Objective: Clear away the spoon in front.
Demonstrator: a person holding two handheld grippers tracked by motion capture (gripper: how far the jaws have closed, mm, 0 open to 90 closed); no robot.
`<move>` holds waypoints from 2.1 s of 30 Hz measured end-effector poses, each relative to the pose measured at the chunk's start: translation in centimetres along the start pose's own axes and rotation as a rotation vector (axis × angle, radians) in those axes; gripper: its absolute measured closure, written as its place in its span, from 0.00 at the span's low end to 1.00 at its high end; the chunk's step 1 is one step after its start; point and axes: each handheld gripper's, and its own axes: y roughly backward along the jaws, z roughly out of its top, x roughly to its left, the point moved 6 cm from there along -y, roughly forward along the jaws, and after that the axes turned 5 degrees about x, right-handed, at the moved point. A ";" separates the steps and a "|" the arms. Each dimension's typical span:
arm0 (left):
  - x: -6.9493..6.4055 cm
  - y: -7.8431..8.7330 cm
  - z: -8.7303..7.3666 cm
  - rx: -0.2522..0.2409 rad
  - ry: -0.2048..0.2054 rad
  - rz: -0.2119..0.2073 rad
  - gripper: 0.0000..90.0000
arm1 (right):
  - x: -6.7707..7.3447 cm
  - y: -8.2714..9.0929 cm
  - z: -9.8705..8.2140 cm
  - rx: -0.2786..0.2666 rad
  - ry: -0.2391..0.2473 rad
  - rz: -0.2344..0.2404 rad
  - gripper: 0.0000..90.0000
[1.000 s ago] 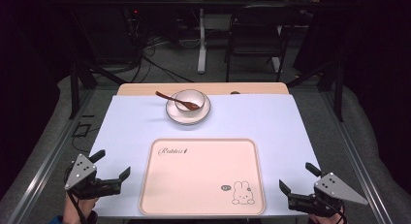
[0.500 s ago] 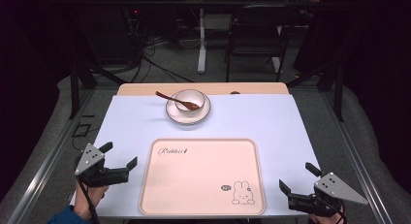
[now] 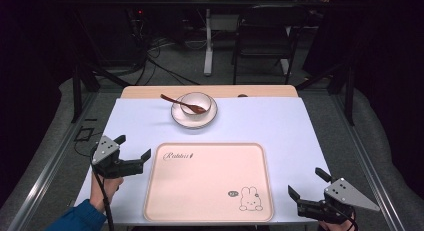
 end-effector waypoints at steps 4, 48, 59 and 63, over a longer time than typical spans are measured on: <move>-0.1 -0.9 0.4 0.033 0.017 -0.010 0.00 | 0.0 0.0 0.0 -0.001 -0.003 0.001 0.01; 3.0 -13.2 4.4 0.062 0.206 0.060 0.00 | -0.1 0.0 0.0 -0.003 -0.004 0.001 0.01; 4.6 -16.3 5.6 0.066 0.290 0.098 0.00 | -0.1 0.0 0.0 -0.003 -0.005 0.001 0.01; 4.8 -17.2 6.0 0.064 0.289 0.110 0.00 | -0.1 0.0 0.0 -0.001 -0.008 0.002 0.01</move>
